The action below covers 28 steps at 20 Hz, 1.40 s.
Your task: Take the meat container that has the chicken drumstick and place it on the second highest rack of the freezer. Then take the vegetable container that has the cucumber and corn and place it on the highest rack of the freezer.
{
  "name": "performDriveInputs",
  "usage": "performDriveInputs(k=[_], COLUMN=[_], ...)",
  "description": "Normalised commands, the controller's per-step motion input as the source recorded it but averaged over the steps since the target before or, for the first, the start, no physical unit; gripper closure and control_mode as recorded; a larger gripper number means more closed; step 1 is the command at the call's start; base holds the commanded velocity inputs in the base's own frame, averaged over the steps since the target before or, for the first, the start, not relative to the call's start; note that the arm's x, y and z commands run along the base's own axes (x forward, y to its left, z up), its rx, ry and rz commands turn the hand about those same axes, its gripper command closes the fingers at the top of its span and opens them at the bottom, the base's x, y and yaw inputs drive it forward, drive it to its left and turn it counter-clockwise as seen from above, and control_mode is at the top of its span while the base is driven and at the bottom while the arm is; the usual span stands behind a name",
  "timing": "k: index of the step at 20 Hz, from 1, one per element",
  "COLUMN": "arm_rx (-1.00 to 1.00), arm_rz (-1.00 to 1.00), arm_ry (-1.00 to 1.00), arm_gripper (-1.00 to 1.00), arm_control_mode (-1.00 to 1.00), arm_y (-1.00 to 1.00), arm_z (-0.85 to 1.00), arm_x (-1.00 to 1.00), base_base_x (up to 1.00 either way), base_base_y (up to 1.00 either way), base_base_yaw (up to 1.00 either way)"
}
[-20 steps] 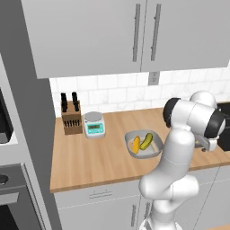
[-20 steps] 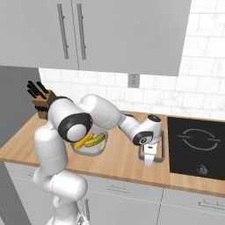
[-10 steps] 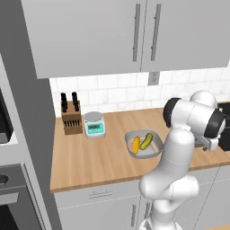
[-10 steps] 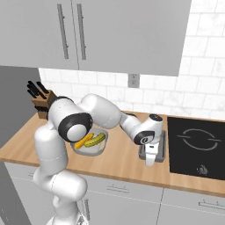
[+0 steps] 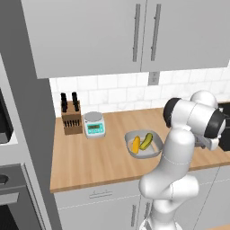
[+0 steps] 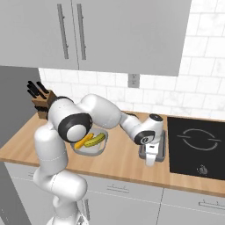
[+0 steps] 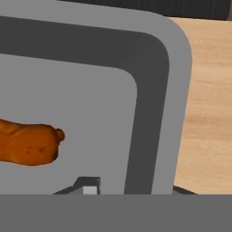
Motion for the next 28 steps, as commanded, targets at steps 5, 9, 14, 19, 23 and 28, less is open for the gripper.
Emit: performDriveInputs(k=[5, 9, 14, 19, 23, 28], arm_rx=[0.00, 0.00, 0.00, 0.00, -0.03, 0.00], arm_rz=[0.00, 0.00, 0.00, 0.00, 0.00, 0.00], arm_ry=[0.00, 0.00, 0.00, -0.01, 0.01, -0.01], arm_gripper=[1.00, 1.00, 1.00, 1.00, 1.00, 1.00], arm_control_mode=[-1.00, -1.00, -1.00, -1.00, -1.00, -1.00], arm_y=[0.00, 0.00, 0.00, 0.00, 0.18, 0.21], arm_z=[0.00, 0.00, 0.00, 0.02, 0.24, 0.48], arm_x=[0.00, 0.00, 0.00, -0.01, -0.05, -0.18], base_base_x=[0.00, 0.00, 0.00, 0.00, 0.00, 0.00], base_base_y=[0.00, 0.00, 0.00, 0.00, 0.00, 0.00], base_base_yaw=[0.00, 0.00, 0.00, 0.00, 0.00, 0.00])
